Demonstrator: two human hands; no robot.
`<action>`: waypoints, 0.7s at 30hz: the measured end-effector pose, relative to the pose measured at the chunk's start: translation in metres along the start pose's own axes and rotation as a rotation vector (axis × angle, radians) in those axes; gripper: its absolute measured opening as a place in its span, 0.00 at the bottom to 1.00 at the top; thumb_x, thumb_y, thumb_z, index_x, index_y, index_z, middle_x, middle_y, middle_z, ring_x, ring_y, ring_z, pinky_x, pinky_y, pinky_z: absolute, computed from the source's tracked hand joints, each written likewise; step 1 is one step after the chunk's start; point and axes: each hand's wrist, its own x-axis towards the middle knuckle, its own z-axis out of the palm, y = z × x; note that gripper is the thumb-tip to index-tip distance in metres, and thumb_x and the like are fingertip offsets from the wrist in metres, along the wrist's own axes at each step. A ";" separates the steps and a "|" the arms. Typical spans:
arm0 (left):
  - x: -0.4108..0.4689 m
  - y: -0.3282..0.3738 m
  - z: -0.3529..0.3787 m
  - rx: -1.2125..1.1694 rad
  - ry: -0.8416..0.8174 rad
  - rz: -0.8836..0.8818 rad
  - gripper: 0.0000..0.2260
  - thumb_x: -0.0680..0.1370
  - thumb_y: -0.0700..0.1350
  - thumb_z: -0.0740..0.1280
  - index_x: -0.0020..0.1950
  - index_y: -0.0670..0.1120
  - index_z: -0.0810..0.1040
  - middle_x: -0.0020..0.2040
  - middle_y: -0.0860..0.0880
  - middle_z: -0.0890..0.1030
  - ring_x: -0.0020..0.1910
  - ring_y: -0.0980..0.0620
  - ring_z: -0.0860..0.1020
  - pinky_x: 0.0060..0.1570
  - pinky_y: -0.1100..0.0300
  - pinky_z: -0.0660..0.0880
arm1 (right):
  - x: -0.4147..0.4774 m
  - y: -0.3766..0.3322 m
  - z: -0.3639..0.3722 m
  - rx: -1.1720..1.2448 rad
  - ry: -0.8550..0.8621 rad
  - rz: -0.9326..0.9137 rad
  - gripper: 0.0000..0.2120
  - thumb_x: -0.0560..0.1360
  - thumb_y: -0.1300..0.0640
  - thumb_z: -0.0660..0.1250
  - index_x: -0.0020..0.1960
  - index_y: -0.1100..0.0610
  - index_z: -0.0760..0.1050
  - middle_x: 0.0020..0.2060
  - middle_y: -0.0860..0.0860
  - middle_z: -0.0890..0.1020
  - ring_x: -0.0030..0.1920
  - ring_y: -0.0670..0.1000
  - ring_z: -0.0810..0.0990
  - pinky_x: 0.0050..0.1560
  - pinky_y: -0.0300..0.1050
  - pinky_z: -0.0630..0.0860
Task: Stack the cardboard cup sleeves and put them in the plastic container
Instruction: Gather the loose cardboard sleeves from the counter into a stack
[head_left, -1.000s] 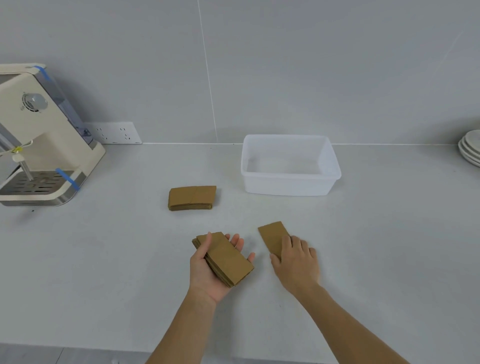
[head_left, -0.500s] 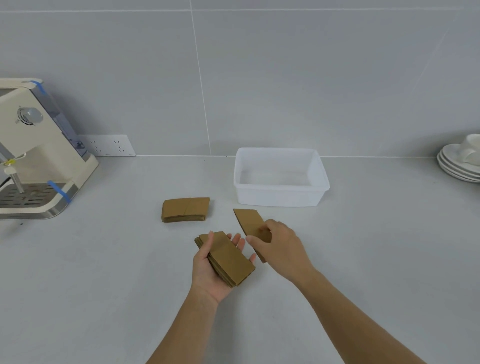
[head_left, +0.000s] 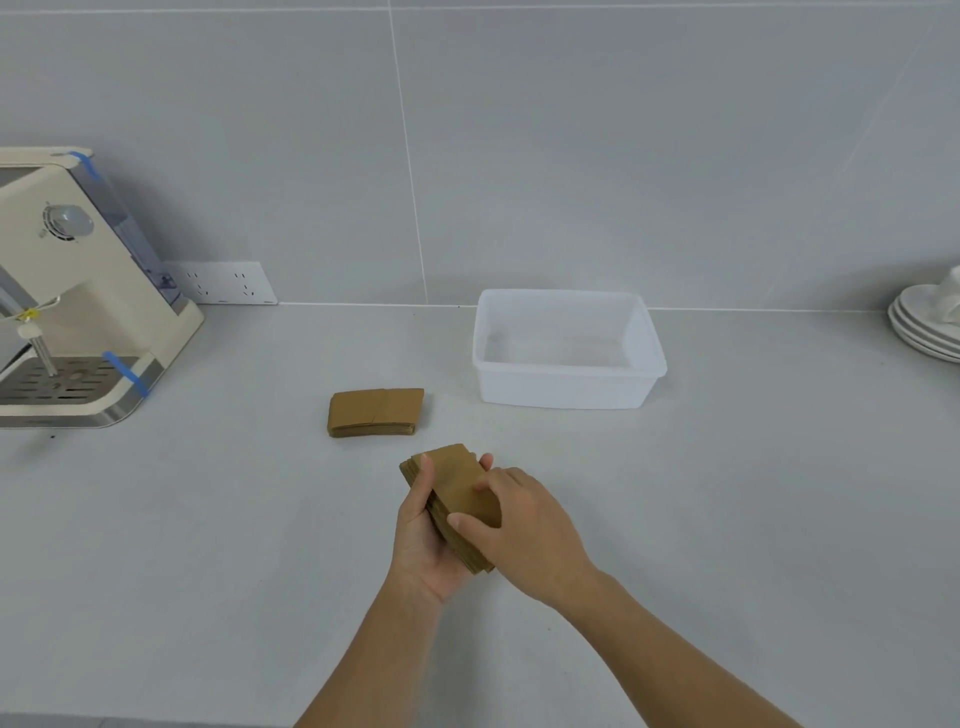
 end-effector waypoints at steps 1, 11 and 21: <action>0.000 0.000 -0.001 0.000 0.003 0.004 0.21 0.66 0.60 0.67 0.50 0.47 0.81 0.54 0.48 0.82 0.50 0.46 0.81 0.52 0.49 0.77 | 0.000 0.001 0.001 -0.017 -0.005 -0.011 0.19 0.74 0.44 0.62 0.59 0.55 0.71 0.54 0.50 0.76 0.55 0.50 0.73 0.58 0.46 0.72; 0.006 -0.005 -0.004 0.075 0.051 -0.037 0.26 0.67 0.58 0.69 0.61 0.46 0.76 0.59 0.48 0.78 0.58 0.44 0.77 0.53 0.48 0.76 | -0.002 0.017 0.001 -0.111 -0.036 -0.116 0.22 0.74 0.41 0.60 0.61 0.53 0.72 0.61 0.48 0.73 0.61 0.49 0.69 0.63 0.42 0.61; 0.004 -0.007 0.007 0.156 -0.081 -0.164 0.21 0.59 0.48 0.79 0.49 0.42 0.81 0.42 0.43 0.81 0.40 0.46 0.80 0.40 0.52 0.75 | 0.023 0.038 -0.054 0.153 -0.007 -0.100 0.11 0.74 0.50 0.67 0.54 0.52 0.79 0.47 0.45 0.78 0.44 0.44 0.75 0.43 0.31 0.68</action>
